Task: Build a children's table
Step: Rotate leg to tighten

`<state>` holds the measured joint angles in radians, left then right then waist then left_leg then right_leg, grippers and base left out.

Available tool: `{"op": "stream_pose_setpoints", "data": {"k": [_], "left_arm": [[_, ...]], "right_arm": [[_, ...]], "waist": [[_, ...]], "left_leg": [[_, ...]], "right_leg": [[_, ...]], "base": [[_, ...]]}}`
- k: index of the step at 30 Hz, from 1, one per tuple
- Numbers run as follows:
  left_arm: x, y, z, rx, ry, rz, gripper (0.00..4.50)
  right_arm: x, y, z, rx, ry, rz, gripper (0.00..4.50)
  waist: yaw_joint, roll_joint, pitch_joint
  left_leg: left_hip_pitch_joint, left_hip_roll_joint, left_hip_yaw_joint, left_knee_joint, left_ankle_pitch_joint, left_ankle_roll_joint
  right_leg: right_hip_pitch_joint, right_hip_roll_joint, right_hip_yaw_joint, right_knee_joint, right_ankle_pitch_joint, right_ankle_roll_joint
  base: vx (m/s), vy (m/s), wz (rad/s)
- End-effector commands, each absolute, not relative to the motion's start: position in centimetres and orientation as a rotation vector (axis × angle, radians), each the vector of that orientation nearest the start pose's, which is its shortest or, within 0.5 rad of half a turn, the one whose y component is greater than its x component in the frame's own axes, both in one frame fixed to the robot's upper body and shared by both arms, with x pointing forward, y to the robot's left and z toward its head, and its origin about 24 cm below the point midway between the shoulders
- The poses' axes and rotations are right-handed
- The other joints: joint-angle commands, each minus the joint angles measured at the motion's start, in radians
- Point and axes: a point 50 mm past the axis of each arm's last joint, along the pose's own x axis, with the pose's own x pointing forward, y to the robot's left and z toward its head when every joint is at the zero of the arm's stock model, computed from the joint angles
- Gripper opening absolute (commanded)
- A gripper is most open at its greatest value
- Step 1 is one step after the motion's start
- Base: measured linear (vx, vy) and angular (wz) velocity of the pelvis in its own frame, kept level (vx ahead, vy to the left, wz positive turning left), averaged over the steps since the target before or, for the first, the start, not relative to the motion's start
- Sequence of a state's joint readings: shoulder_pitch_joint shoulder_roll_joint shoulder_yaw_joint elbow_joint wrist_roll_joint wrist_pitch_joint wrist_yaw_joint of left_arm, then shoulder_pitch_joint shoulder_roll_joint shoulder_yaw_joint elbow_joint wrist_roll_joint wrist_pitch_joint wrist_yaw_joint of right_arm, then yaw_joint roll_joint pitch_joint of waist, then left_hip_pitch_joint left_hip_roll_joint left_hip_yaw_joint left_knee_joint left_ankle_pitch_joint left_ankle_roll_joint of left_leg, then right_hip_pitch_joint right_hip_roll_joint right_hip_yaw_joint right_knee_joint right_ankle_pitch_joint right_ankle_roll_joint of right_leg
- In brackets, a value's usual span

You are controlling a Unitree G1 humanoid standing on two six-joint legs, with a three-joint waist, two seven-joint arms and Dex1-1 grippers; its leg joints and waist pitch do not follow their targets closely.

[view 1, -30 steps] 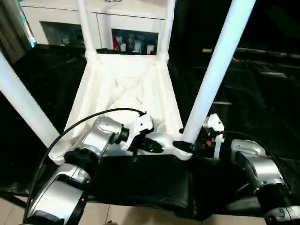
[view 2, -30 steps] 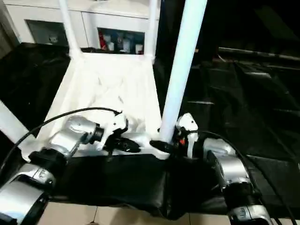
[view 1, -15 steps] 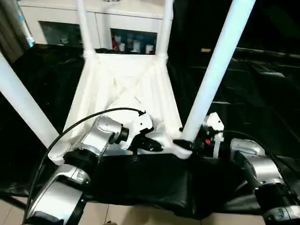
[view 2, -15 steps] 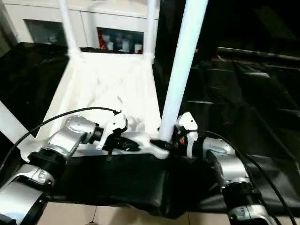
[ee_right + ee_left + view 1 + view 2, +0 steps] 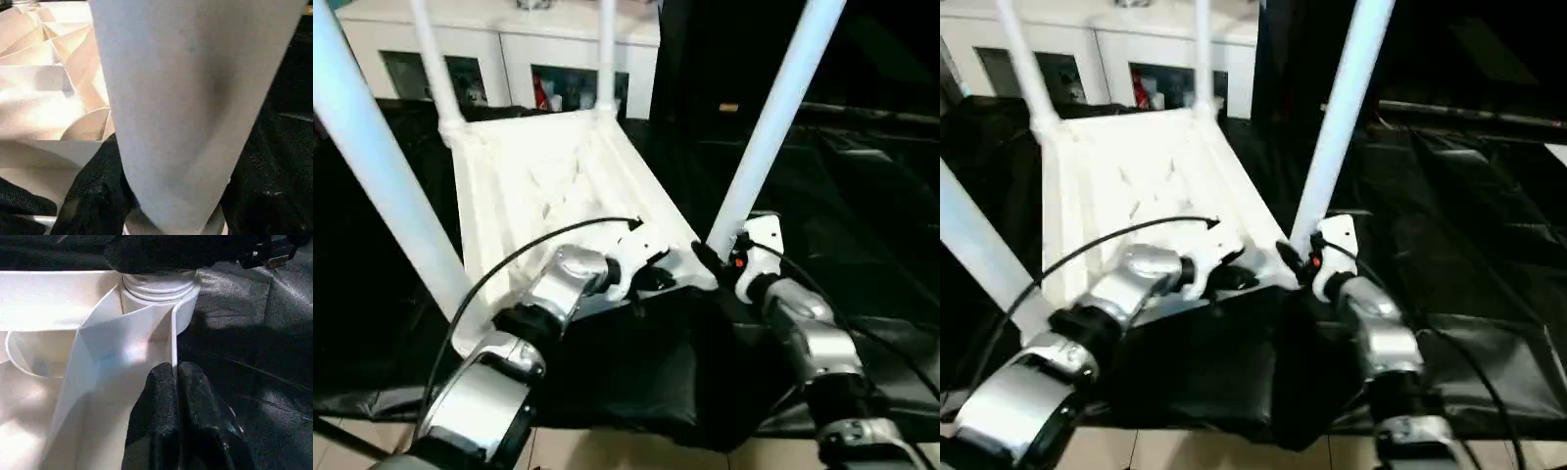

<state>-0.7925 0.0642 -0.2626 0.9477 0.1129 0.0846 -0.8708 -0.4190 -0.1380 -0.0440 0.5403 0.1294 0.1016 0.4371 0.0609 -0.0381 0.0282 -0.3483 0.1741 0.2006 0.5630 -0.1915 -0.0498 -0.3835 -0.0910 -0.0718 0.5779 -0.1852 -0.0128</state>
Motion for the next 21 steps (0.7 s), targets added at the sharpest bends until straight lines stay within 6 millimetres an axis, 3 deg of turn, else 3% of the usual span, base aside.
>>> {"op": "stream_pose_setpoints", "data": {"k": [1,2,5,9,12,16,18,20,21], "left_arm": [[33.7,4.8,3.2,0.333,0.453,-1.137,0.0],[33.6,5.0,3.2,0.339,0.45,-1.158,0.0],[33.3,5.4,3.2,0.348,0.442,-1.225,0.0],[33.0,5.8,3.3,0.35,0.423,-1.295,0.0],[32.5,6.2,3.5,0.361,0.401,-1.391,0.0],[31.8,6.9,3.7,0.382,0.395,-1.511,0.0],[31.5,7.2,3.9,0.337,0.389,-1.556,0.0],[31.4,7.2,3.9,0.327,0.386,-1.566,0.0],[31.3,7.3,4.0,0.324,0.382,-1.575,0.0]], "right_arm": [[30.9,-12.0,0.9,0.101,0.307,0.57,2.04],[30.9,-12.2,1.2,0.112,0.295,0.58,2.71],[30.9,-13.0,1.7,0.106,0.272,0.621,2.74],[30.7,-13.7,2.4,0.081,0.246,0.695,3.18],[29.8,-15.1,3.4,0.061,0.224,0.802,3.18],[27.8,-18.4,4.5,0.008,0.234,0.935,3.18],[26.4,-20.8,5.2,-0.021,0.239,0.966,3.18],[26.2,-21.1,5.3,-0.023,0.24,0.968,3.18],[26.0,-21.4,5.4,-0.022,0.241,0.969,3.18]], "waist": [[0.002,0.001,-0.036],[0.003,0.002,-0.036],[0.004,0.001,-0.038],[0.006,0.0,-0.037],[0.01,-0.002,-0.037],[0.035,0.0,-0.036],[0.045,0.001,-0.036],[0.05,-0.001,-0.036],[0.052,0.005,-0.036]], "left_leg": [[0.004,0.061,-0.032,-0.07,-0.267,0.039],[0.004,0.062,-0.033,-0.071,-0.27,0.039],[0.003,0.065,-0.033,-0.071,-0.254,0.048],[0.001,0.064,-0.03,-0.069,-0.233,0.067],[0.0,0.066,-0.031,-0.068,-0.226,0.077],[0.006,0.07,-0.026,-0.062,-0.187,0.113],[0.005,0.073,-0.025,-0.061,-0.179,0.117],[0.0,0.072,-0.024,-0.06,-0.173,0.11],[0.002,0.072,-0.024,-0.06,-0.178,0.106]], "right_leg": [[0.032,-0.074,0.049,-0.081,-0.308,-0.179],[0.032,-0.075,0.049,-0.082,-0.325,-0.174],[0.033,-0.074,0.049,-0.077,-0.28,-0.183],[0.037,-0.074,0.049,-0.073,-0.239,-0.2],[0.039,-0.077,0.05,-0.073,-0.252,-0.197],[0.038,-0.078,0.052,-0.067,-0.182,-0.214],[0.04,-0.077,0.052,-0.063,-0.159,-0.224],[0.041,-0.076,0.048,-0.058,-0.163,-0.23],[0.039,-0.077,0.048,-0.06,-0.173,-0.229]], "base": [[0.0,0.0,0.0],[0.0,0.0,0.0],[0.0,0.0,0.0],[0.0,0.0,0.0],[0.0,0.0,0.0],[0.0,0.0,0.0],[0.0,0.0,0.0],[0.0,0.0,0.0],[0.0,0.0,0.0]]}}
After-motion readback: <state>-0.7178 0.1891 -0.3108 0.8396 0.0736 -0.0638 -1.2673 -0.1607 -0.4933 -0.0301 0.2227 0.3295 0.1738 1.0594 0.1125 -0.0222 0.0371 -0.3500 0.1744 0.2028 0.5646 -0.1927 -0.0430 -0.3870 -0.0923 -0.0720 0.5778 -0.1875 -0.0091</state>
